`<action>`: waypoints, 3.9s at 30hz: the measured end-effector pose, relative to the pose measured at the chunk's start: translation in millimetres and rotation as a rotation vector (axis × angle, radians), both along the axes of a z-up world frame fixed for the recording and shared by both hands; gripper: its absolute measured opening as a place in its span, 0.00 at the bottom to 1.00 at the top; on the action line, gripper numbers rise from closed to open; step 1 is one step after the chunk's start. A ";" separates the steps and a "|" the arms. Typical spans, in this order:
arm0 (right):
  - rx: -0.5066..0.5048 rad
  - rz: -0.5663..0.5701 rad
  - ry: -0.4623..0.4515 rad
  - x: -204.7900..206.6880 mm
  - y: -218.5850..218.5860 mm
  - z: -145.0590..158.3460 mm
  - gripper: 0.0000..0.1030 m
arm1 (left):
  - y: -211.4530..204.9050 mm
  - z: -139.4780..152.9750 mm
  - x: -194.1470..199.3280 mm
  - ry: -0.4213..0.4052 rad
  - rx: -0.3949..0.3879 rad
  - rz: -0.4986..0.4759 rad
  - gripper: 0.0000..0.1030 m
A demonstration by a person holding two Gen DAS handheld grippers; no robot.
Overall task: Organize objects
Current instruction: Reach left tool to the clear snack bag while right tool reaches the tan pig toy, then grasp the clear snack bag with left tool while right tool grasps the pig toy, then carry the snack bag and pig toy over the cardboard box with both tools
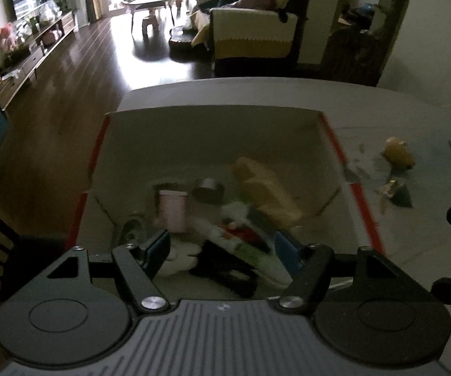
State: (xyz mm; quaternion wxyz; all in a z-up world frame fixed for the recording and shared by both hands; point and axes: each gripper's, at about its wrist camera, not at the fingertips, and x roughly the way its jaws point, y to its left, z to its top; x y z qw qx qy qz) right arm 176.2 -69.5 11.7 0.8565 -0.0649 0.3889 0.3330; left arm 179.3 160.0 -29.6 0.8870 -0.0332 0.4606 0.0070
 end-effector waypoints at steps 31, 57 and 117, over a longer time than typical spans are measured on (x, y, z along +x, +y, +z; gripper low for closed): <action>-0.085 -0.141 0.007 104.2 -194.7 -35.5 0.99 | -230.6 -34.1 53.2 -0.021 -0.033 -0.147 0.98; -0.200 -0.153 0.126 230.6 -169.9 -128.8 0.91 | -266.6 -118.5 153.3 0.038 0.009 -0.185 0.99; -0.073 -0.067 0.131 67.2 -162.5 -40.3 0.39 | -227.1 -23.4 20.5 -0.047 -0.092 -0.128 0.19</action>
